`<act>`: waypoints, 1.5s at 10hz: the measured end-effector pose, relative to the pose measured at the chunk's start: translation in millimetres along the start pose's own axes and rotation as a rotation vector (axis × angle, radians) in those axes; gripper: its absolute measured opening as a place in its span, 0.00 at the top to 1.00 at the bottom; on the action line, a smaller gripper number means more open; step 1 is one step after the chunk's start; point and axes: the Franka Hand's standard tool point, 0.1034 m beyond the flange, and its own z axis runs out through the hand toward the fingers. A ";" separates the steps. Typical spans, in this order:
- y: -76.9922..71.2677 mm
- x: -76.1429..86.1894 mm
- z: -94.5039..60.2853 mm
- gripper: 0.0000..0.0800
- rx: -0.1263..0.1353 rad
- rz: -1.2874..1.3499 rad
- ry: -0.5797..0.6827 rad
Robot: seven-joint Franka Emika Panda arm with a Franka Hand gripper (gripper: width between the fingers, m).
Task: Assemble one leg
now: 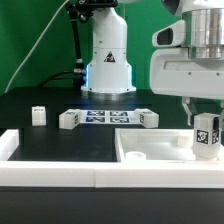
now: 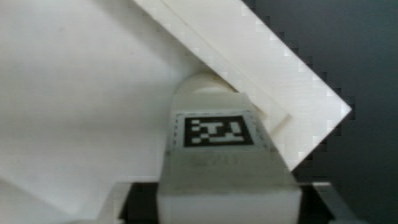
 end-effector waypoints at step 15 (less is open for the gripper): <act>1.4 -2.7 0.8 0.34 0.022 0.886 -0.070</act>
Offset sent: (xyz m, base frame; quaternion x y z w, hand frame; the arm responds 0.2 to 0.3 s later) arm -0.0066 0.0062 -0.0030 0.0028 0.0204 0.3236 0.9460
